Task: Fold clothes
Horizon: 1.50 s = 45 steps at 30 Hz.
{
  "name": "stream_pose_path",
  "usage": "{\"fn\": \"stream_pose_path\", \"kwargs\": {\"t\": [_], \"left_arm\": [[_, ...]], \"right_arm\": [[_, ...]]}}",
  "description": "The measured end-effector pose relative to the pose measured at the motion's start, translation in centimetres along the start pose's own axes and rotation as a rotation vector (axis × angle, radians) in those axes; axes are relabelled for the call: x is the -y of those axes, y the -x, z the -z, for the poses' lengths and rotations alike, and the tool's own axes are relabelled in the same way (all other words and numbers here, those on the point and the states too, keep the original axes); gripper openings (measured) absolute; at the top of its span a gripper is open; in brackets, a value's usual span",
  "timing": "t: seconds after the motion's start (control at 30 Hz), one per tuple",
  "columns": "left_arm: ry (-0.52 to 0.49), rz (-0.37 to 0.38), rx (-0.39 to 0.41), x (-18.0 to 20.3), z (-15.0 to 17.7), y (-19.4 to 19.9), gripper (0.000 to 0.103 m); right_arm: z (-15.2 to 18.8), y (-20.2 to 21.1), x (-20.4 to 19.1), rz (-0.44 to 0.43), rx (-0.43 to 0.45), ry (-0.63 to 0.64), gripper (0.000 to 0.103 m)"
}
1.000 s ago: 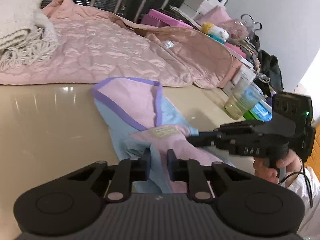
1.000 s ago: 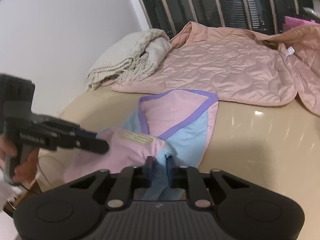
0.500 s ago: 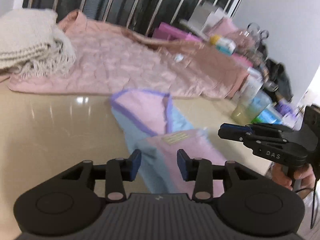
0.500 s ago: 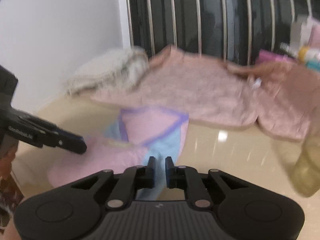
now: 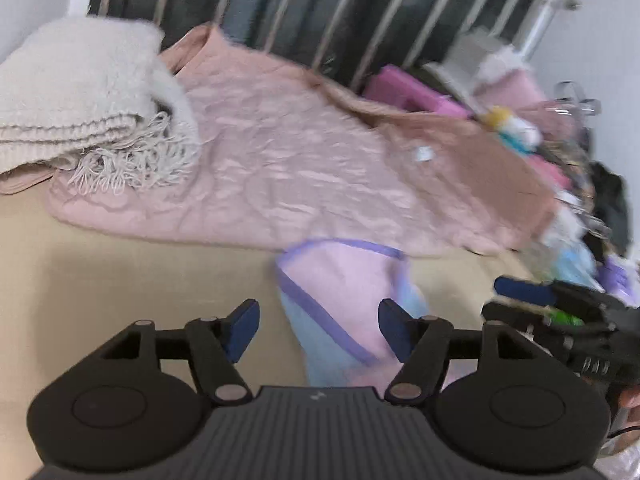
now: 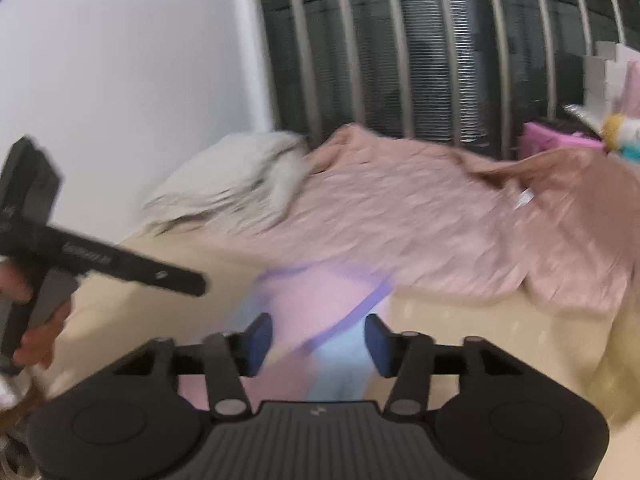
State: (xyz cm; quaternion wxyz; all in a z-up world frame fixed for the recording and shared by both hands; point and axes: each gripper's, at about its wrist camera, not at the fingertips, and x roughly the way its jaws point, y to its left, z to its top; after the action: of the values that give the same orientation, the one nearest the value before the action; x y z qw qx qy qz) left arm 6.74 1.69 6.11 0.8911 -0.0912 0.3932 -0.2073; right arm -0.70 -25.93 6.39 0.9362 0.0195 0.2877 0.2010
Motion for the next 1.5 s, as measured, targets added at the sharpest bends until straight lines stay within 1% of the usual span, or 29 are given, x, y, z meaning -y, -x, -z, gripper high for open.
{"fn": "stream_pose_path", "kwargs": {"t": [0.07,0.1,0.17,0.2,0.23,0.27,0.3,0.33,0.37,0.4,0.5,0.6,0.7,0.77,0.83,0.9,0.93,1.0,1.03,1.07,1.1,1.13,1.17,1.23,1.27,1.37,1.4,1.47,1.5], "left_arm": [[-0.023,-0.051,-0.018,-0.1,-1.1,-2.4,0.066],[-0.042,-0.083,-0.028,-0.2,-1.2,-3.3,0.066],[-0.078,-0.147,-0.049,-0.2,-1.3,-5.0,0.066],[-0.089,-0.167,-0.057,-0.3,-1.4,-5.7,0.064],[-0.079,-0.153,-0.058,-0.5,-1.4,-5.8,0.062],[-0.068,-0.139,-0.058,-0.6,-1.5,-5.9,0.052],[-0.058,-0.125,-0.059,-0.8,-1.5,-6.1,0.048],[-0.048,-0.111,-0.06,-1.0,-1.6,-6.2,0.028],[-0.038,-0.097,-0.061,-1.2,-1.6,-6.3,0.005],[-0.027,-0.082,-0.062,-1.3,-1.6,-6.4,0.002],[-0.027,-0.033,-0.041,-1.0,-1.3,-5.5,0.002],[-0.03,0.018,0.034,0.3,-0.8,-2.4,0.002],[-0.088,0.09,0.117,2.7,0.8,2.3,0.002],[-0.145,0.118,0.14,4.6,3.1,5.0,0.002],[-0.2,0.104,0.136,6.0,6.3,6.8,0.002],[-0.233,0.075,0.106,6.4,9.6,7.5,0.003],[-0.235,0.063,0.076,6.2,11.2,7.5,0.007],[-0.219,0.055,0.029,5.4,13.2,7.5,0.012],[-0.204,0.049,0.018,5.1,13.5,7.8,0.014],[-0.184,0.031,0.024,4.9,13.5,8.2,0.014],[-0.164,0.015,0.038,4.7,13.2,8.7,0.016],[-0.146,0.012,0.077,4.7,12.6,9.3,0.019],[-0.138,0.031,0.126,5.0,11.9,9.8,0.03],[-0.13,0.072,0.209,5.8,10.7,10.0,0.047],[-0.129,0.064,0.227,6.2,10.3,9.4,0.048],[-0.16,0.004,0.192,7.6,9.7,6.1,0.046],[-0.164,-0.025,0.153,7.5,9.8,5.0,0.043],[-0.154,-0.076,0.089,6.8,10.5,3.6,0.034],[-0.139,-0.088,0.066,6.2,11.0,3.3,0.034]], "right_arm": [[-1.9,-3.5,1.6,0.025,-0.078,-0.037,0.048],[-2.5,-5.1,2.0,0.037,-0.11,-0.052,0.042],[-3.1,-8.0,2.6,0.056,-0.167,-0.076,0.037],[-3.2,-9.1,2.8,0.063,-0.192,-0.086,0.033],[-3.2,-9.9,2.7,0.061,-0.21,-0.085,0.033],[-2.9,-10.4,2.8,0.062,-0.214,-0.083,0.031],[-2.6,-10.7,2.9,0.063,-0.216,-0.081,0.028],[-2.3,-11.1,2.9,0.065,-0.218,-0.079,0.023],[-2.1,-11.3,2.9,0.075,-0.219,-0.079,0.018],[-2.2,-11.2,2.9,0.072,-0.215,-0.077,0.004],[-2.5,-10.6,2.9,0.048,-0.185,-0.067,0.003],[-2.4,-6.8,2.2,-0.005,-0.1,-0.032,0.003],[-1.7,-2.1,1.1,-0.048,-0.029,0.02,0.003],[-1.2,1.0,0.4,-0.077,0.018,0.056,0.003],[0.8,3.9,-0.1,-0.104,0.031,0.086,0.003],[2.7,5.5,-0.2,-0.119,0.022,0.105,0.004],[3.6,6.4,-0.3,-0.126,0.018,0.114,0.005],[5.5,8.0,-0.5,-0.141,0.009,0.133,0.013],[6.4,8.8,-0.5,-0.149,0.005,0.143,0.019],[7.3,9.6,-0.6,-0.156,0.0,0.152,0.022],[8.2,10.4,-0.7,-0.164,-0.004,0.162,0.029],[7.7,10.9,-0.6,-0.172,0.032,0.147,0.036],[7.0,11.3,-0.5,-0.18,0.075,0.13,0.038],[6.1,9.7,-1.5,-0.185,0.083,0.114,0.038],[5.7,8.7,-2.0,-0.187,0.084,0.107,0.038],[4.3,6.0,-3.7,-0.193,0.088,0.087,0.037],[4.5,4.6,-4.5,-0.191,0.05,0.097,0.035],[5.7,2.5,-6.1,-0.138,-0.016,0.15,0.035],[6.5,2.0,-6.7,-0.099,-0.034,0.184,0.035]]}}
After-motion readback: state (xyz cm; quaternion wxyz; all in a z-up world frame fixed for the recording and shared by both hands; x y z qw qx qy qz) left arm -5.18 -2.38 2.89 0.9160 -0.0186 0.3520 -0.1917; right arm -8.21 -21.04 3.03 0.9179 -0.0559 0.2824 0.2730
